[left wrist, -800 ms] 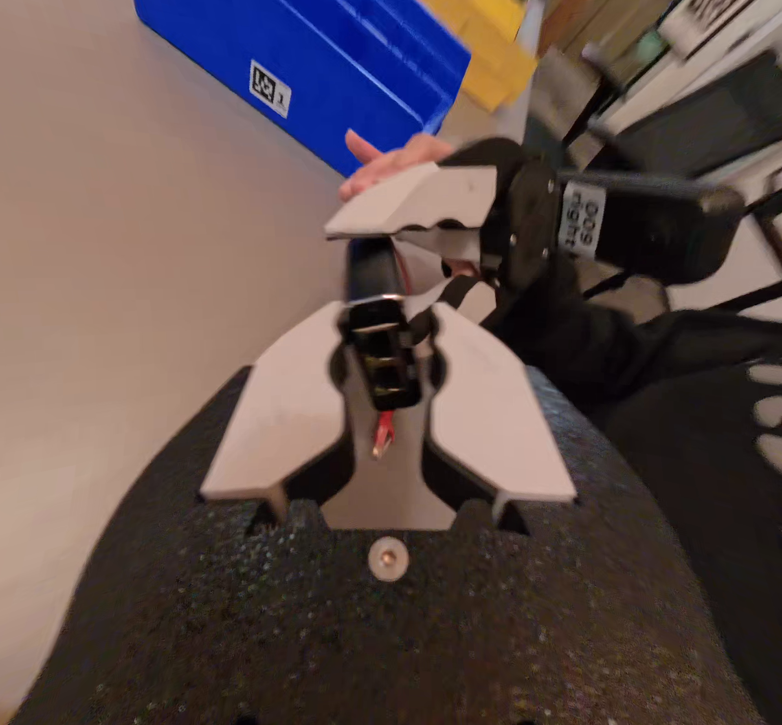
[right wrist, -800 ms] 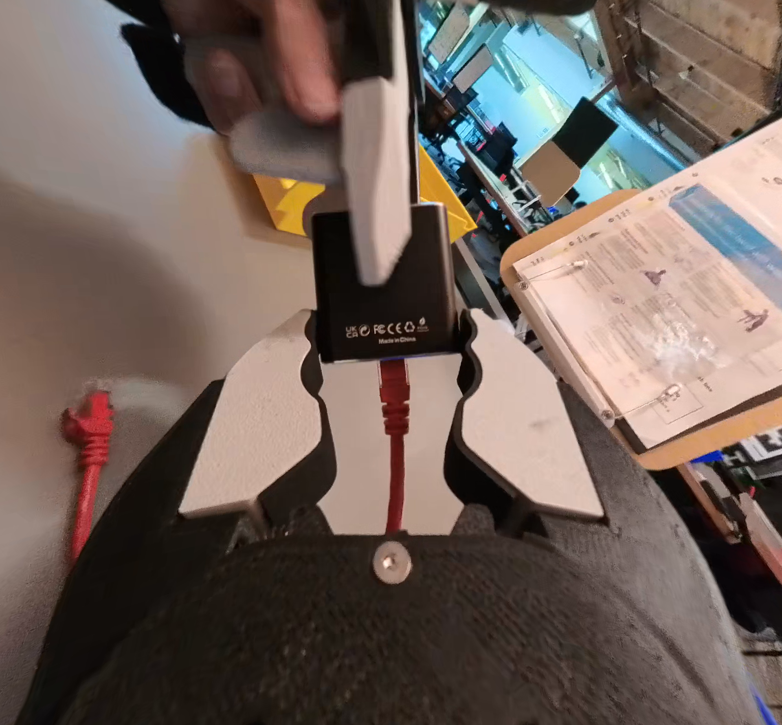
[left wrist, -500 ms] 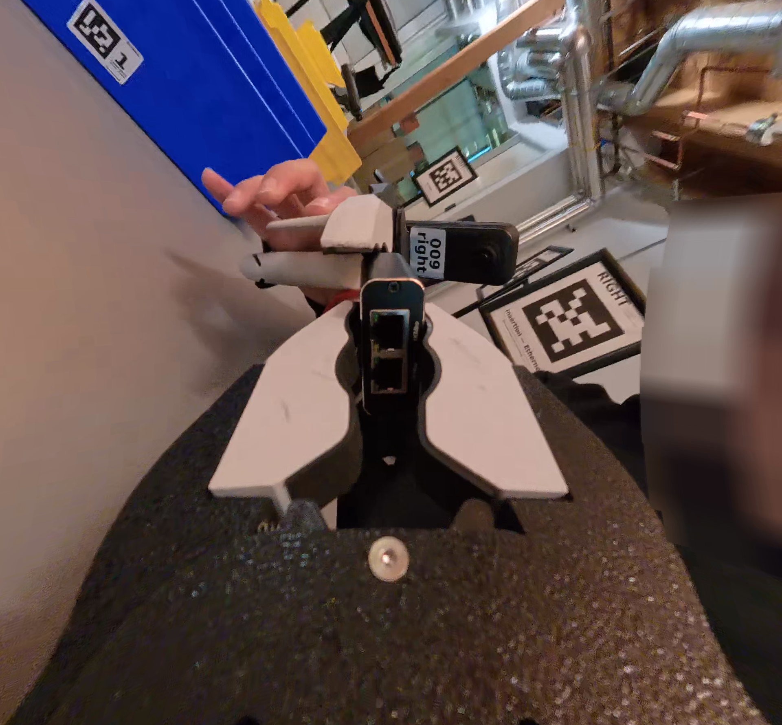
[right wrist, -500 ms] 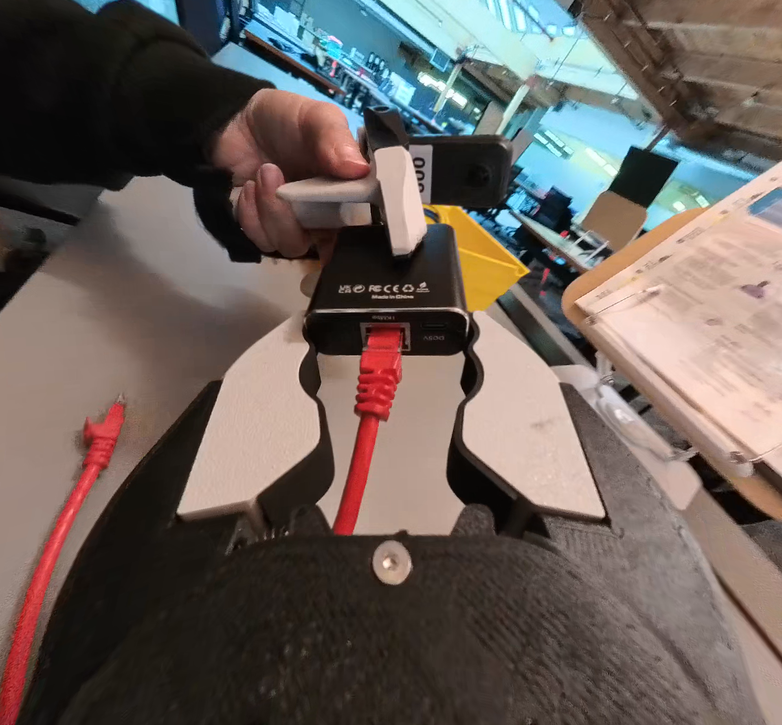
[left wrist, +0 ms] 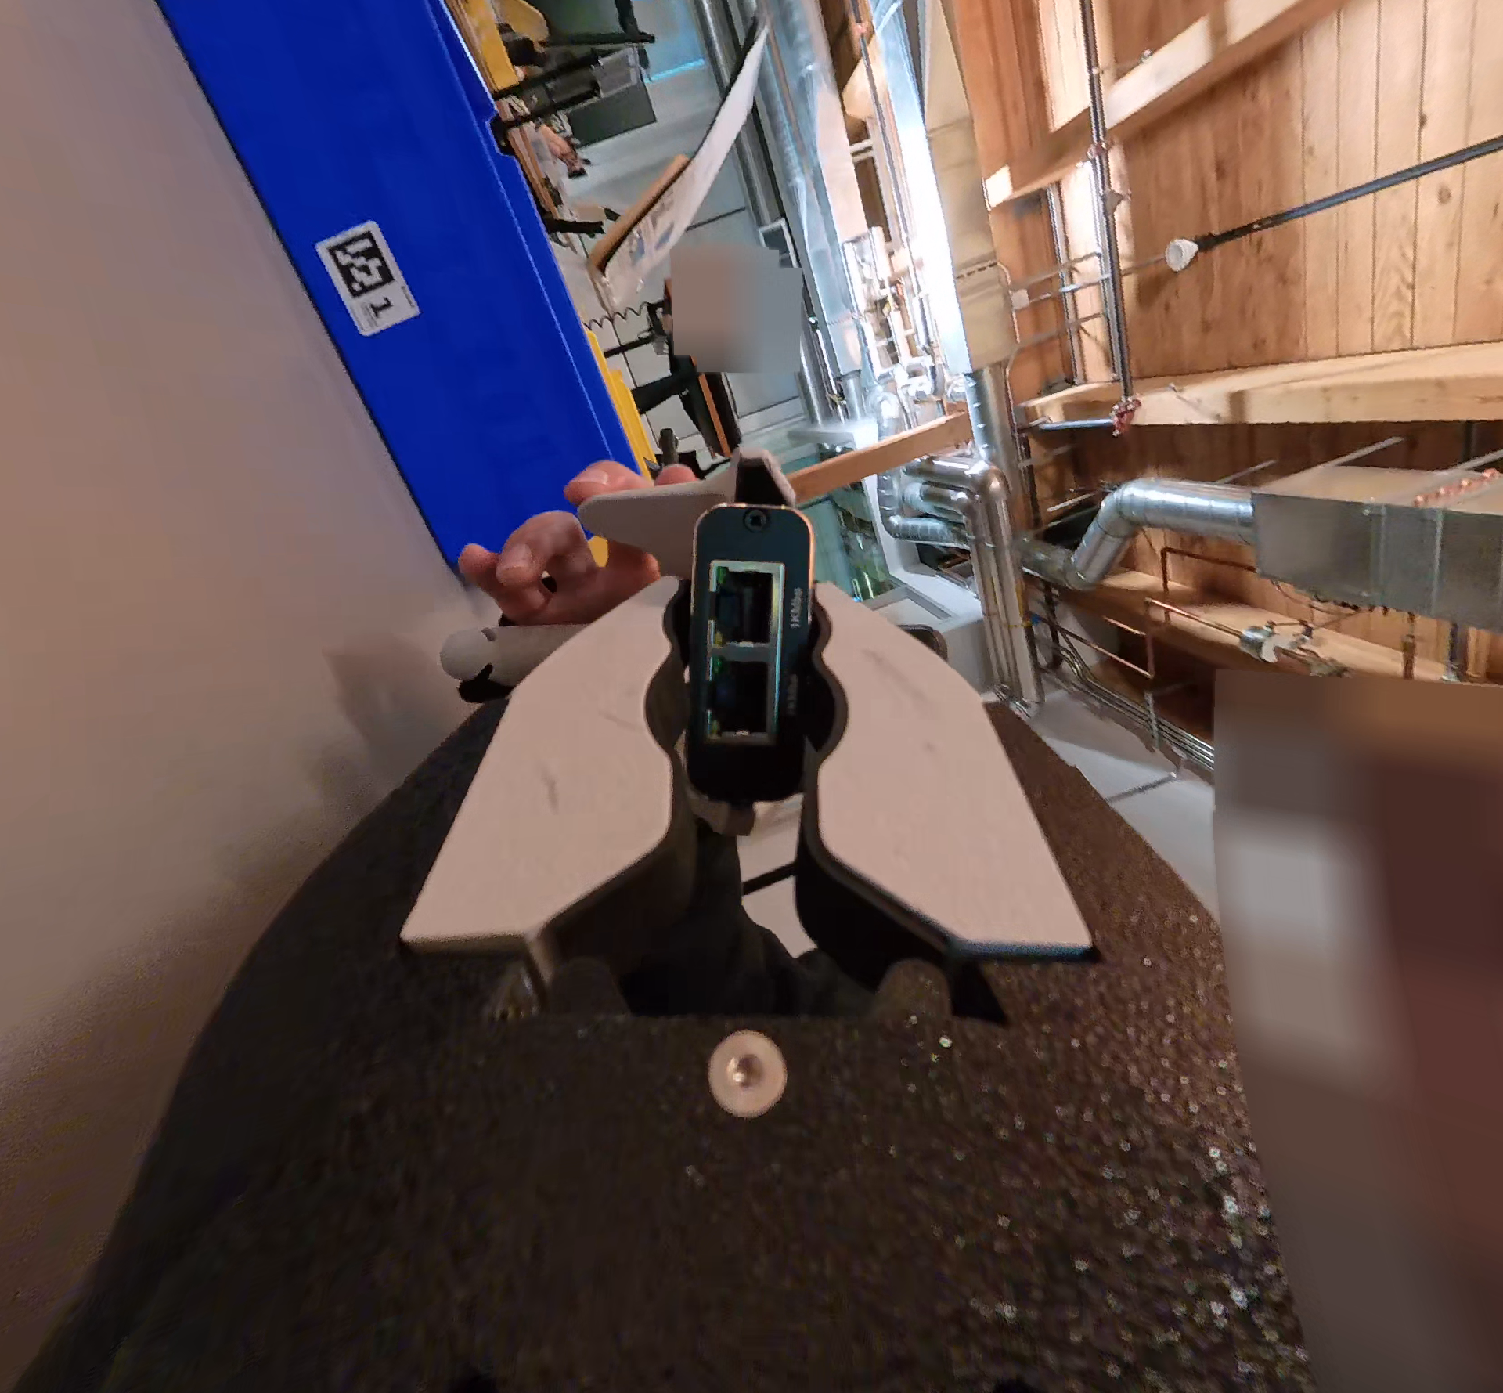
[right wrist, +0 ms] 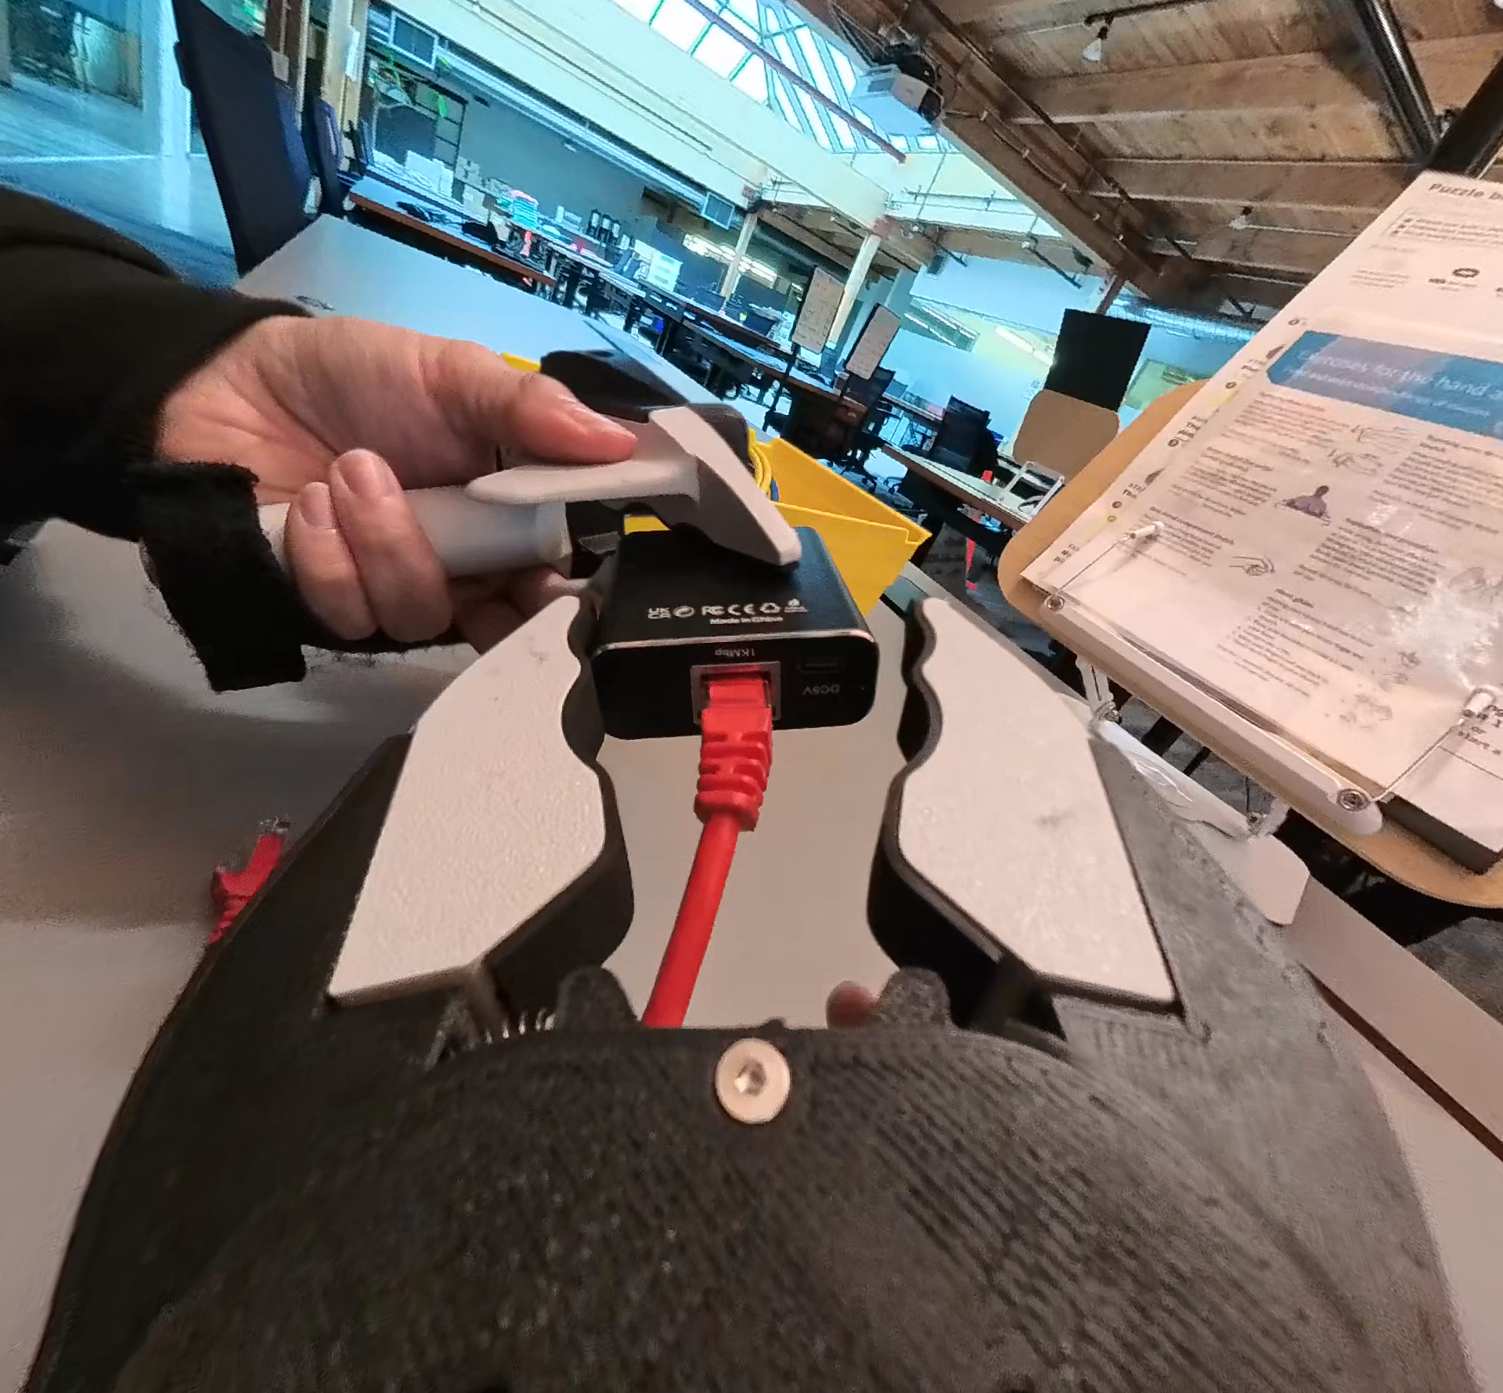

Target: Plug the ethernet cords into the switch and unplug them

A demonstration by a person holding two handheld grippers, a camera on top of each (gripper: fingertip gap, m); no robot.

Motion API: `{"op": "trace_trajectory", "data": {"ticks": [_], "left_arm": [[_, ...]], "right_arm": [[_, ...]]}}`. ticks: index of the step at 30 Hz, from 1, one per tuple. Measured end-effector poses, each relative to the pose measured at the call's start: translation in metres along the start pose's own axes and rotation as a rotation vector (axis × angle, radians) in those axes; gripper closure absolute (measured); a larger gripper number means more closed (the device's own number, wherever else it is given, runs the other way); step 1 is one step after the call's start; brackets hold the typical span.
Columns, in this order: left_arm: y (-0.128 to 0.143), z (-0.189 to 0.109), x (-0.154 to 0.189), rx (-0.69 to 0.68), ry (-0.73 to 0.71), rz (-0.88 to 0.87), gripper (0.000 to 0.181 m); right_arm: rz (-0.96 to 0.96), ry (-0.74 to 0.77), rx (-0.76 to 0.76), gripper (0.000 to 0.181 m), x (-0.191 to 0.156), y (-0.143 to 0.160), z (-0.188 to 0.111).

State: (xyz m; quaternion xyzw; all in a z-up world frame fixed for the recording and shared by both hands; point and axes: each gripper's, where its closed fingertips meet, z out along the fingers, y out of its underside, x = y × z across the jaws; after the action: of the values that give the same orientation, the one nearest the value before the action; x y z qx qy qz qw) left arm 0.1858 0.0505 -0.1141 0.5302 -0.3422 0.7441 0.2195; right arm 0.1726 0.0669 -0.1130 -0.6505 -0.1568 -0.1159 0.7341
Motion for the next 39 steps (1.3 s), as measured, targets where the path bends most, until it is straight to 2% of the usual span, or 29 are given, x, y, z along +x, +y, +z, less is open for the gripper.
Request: {"op": "trace_trajectory", "data": {"ticks": [2, 6, 8, 11, 15, 17, 20, 22, 23, 25, 26, 28, 30, 32, 34, 37, 39], "left_arm": [[-0.001, -0.001, -0.002, 0.021, -0.017, 0.000, 0.158], [-0.002, -0.003, -0.007, 0.007, -0.054, 0.055, 0.157], [-0.002, -0.006, -0.009, -0.003, -0.105, 0.175, 0.156], [-0.009, -0.015, 0.000, 0.005, -0.174, 0.376, 0.143], [-0.023, -0.040, 0.023, -0.001, -0.336, 0.773, 0.141], [-0.037, -0.062, 0.036, 0.006, -0.465, 0.958, 0.139], [-0.079, -0.119, 0.049, 0.014, -0.808, 1.235, 0.143], [-0.105, -0.161, 0.046, -0.091, -1.043, 1.382, 0.146], [-0.113, -0.181, 0.037, -0.206, -1.131, 1.417, 0.147], [-0.123, -0.226, 0.008, -0.429, -1.321, 1.316, 0.145], [-0.129, -0.247, -0.005, -0.479, -1.411, 1.222, 0.141], [-0.139, -0.273, -0.025, -0.509, -1.477, 1.107, 0.143], [-0.154, -0.284, -0.036, -0.508, -1.507, 1.148, 0.148], [-0.171, -0.284, -0.042, -0.598, -1.538, 1.378, 0.143], [-0.184, -0.277, -0.044, -0.752, -1.537, 1.722, 0.135], [-0.197, -0.267, -0.042, -1.036, -1.552, 2.312, 0.133], [-0.198, -0.261, -0.045, -1.186, -1.520, 2.582, 0.132]], "right_arm": [[-0.017, -0.017, -0.011, 0.118, -0.004, 0.003, 0.001], [0.017, -0.021, -0.073, 0.117, -0.005, 0.010, 0.003], [0.068, -0.044, -0.073, 0.117, -0.007, 0.012, 0.004], [0.165, -0.083, -0.020, 0.117, -0.007, 0.009, -0.001], [0.242, -0.094, 0.004, 0.117, -0.001, 0.012, -0.008], [0.260, -0.080, -0.023, 0.117, 0.004, 0.021, -0.013], [0.291, -0.071, -0.018, 0.118, 0.010, 0.025, -0.019], [0.313, -0.064, 0.001, 0.118, 0.013, 0.023, -0.021], [0.319, -0.071, 0.010, 0.118, 0.013, 0.022, -0.022], [0.322, -0.071, 0.020, 0.118, 0.014, 0.021, -0.023], [0.325, -0.067, 0.021, 0.118, 0.015, 0.021, -0.023], [0.330, -0.064, 0.029, 0.118, 0.016, 0.020, -0.024], [0.329, -0.071, 0.037, 0.118, 0.015, 0.019, -0.025], [0.322, -0.079, 0.034, 0.118, 0.014, 0.019, -0.024], [0.315, -0.089, 0.029, 0.118, 0.011, 0.019, -0.024], [0.312, -0.092, 0.032, 0.118, 0.011, 0.019, -0.024], [0.318, -0.087, 0.038, 0.118, 0.012, 0.018, -0.025]]}}
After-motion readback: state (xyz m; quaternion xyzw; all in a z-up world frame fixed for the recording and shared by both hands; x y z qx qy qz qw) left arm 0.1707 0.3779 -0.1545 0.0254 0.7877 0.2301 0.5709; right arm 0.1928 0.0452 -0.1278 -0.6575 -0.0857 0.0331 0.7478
